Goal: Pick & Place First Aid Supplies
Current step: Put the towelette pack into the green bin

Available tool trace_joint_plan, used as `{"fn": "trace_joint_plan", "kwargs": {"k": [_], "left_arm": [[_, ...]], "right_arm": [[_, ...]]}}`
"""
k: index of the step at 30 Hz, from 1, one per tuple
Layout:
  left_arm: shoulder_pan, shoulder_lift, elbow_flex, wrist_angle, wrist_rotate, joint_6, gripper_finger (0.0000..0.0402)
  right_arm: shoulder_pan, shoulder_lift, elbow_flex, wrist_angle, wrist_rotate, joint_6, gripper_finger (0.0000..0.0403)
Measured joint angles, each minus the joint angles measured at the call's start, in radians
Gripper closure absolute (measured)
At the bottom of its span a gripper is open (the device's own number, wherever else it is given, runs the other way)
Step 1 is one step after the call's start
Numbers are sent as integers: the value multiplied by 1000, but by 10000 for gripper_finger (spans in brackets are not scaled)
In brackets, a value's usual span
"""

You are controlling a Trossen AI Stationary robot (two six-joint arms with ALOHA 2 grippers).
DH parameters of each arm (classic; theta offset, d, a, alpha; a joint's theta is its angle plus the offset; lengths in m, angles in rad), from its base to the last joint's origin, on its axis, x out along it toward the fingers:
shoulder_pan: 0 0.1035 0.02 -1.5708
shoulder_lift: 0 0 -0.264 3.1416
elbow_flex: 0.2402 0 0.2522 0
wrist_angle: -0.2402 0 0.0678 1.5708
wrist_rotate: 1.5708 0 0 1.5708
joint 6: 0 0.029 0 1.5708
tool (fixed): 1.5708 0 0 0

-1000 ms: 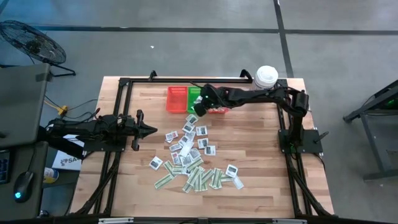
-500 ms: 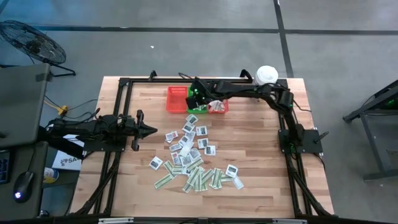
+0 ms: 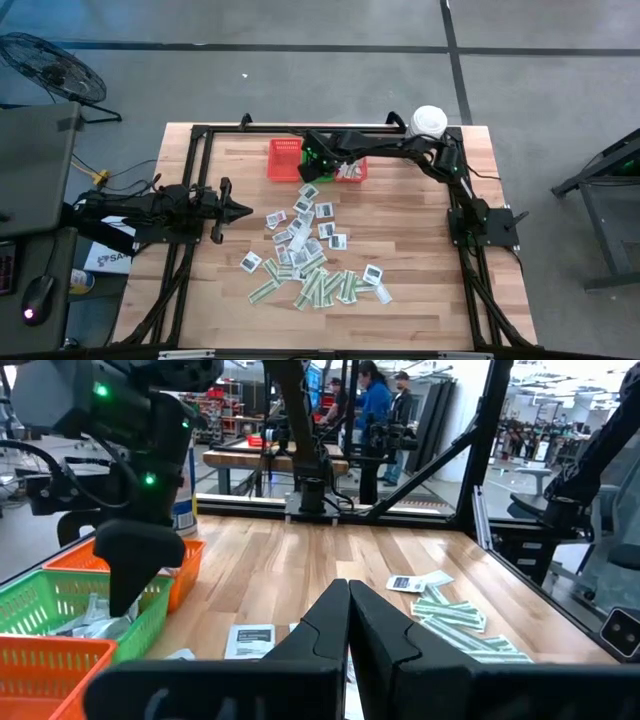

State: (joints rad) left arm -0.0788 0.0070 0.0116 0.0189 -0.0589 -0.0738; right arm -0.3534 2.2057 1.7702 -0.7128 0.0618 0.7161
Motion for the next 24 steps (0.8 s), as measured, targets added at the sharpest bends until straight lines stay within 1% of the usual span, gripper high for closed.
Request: {"fn": "trace_joint_plan", "kwargs": {"k": [7, 10, 13, 17, 24], "left_arm": [[0, 0, 0, 0, 0, -8, 400], [0, 0, 0, 0, 0, -9, 400], [0, 0, 0, 0, 0, -9, 400], [0, 0, 0, 0, 0, -9, 400], [0, 0, 0, 0, -1, -9, 400]], "right_arm": [[3, -48, 0, 7, -10, -39, 223], [7, -85, 0, -2, -6, -70, 201], [11, -131, 0, -5, -26, -101, 195], [29, -188, 0, -44, -38, -145, 201], [97, -275, 0, -197, -32, -223, 205]]}}
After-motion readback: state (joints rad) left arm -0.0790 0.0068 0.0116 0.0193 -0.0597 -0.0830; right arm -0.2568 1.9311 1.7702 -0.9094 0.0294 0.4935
